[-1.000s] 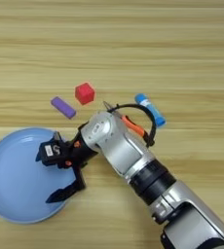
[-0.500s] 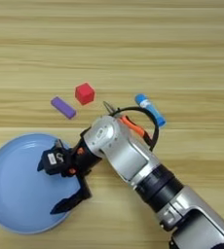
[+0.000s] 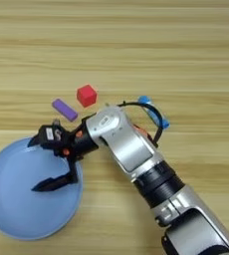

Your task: Move the objects on the table

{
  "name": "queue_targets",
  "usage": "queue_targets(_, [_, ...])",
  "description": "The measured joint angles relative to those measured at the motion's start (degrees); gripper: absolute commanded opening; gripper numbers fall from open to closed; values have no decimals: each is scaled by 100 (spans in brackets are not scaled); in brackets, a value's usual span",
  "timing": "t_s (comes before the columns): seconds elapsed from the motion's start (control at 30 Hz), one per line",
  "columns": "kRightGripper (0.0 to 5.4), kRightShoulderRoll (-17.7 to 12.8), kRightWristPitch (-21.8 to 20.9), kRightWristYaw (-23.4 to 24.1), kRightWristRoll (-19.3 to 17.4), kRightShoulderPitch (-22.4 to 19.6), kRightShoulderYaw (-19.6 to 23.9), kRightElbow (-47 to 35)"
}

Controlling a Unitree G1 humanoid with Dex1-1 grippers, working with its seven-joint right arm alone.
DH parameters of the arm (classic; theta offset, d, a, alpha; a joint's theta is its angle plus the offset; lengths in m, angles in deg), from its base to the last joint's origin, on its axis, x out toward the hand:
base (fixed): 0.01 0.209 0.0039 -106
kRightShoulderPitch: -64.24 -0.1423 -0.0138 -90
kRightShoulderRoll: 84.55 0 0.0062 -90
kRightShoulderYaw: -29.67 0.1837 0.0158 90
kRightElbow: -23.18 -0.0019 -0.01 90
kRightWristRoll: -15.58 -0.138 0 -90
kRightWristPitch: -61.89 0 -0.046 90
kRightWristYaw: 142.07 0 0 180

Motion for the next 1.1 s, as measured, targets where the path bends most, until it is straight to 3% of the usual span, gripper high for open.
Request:
queue_targets(0.2, [535,37,324,368,-594,-157,816,9])
queue_targets(0.43, [535,-35,117,913,-946,-167,1713,497])
queue_targets(0.6, [535,-135,-228,1325,-955,-169,2195,1114])
queue_targets(0.8, [535,-75,-648,2436,-709,-427,2513,2340])
queue_targets(0.97, [535,104,-910,3237,-503,-709,2580,3157])
queue_targets(1.1, [535,231,-1116,3554,-360,-745,2554,3458])
